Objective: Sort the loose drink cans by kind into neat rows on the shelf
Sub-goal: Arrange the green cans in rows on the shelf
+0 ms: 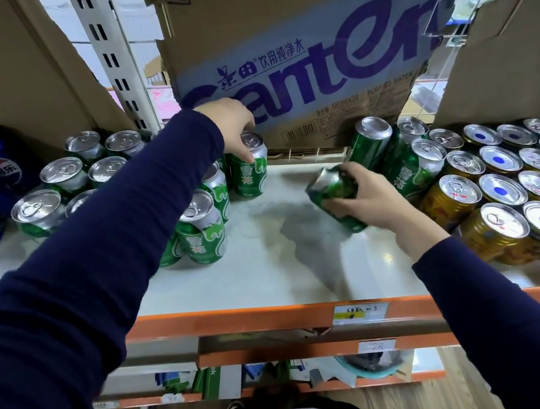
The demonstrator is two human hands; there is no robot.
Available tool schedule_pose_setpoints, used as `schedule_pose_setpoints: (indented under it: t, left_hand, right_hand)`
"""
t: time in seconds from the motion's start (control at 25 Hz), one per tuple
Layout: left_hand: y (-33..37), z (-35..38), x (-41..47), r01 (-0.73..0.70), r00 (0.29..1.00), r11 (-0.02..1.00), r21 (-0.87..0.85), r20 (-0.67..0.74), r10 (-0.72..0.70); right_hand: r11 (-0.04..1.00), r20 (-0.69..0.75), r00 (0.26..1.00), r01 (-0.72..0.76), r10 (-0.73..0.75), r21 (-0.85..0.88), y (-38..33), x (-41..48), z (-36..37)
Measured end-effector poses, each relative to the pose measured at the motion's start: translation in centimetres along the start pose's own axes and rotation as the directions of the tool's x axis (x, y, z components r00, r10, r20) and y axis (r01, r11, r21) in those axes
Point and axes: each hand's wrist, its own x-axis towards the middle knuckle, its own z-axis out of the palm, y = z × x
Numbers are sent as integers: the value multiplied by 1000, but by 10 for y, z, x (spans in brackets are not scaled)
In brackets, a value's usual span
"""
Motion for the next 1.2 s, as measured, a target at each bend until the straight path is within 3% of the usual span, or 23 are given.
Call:
schedule_pose_setpoints:
  t: [0.08, 0.16, 0.28, 0.36, 0.48, 0.6, 0.84, 1.2]
  left_hand:
    - [9, 6, -13, -7, 995, 1000, 28, -104, 10]
    - [23, 18, -30, -75, 971, 993, -91, -233, 51]
    - [51, 48, -67, -274, 912, 920, -280, -378, 157]
    - [66, 74, -91, -312, 910, 888, -337, -374, 178]
    - [76, 114, -119, -241, 950, 889, -390, -284, 133]
    - [78, 143, -142, -155, 971, 901, -404, -229, 64]
    - [77, 162, -158, -76, 928, 855, -514, -351, -128]
    - [76, 168, -159, -95, 916, 851, -516, -380, -128]
  right_hand:
    - [957, -101, 992, -41, 73, 286, -3, -2, -6]
    - [936, -106, 993, -13, 54, 351, -6, -2, -9]
    - [966, 0, 999, 40, -42, 257, -15, 1, -13]
    - [984, 62, 992, 101, -111, 145, -25, 5, -13]
    - [981, 49, 982, 187, -184, -43, -44, 10, -13]
    - [961, 73, 963, 264, -258, -88, -69, 15, -9]
    - [912, 189, 912, 391, -364, -128, -115, 34, 19]
    - [920, 245, 915, 361, -319, -152, -124, 44, 24]
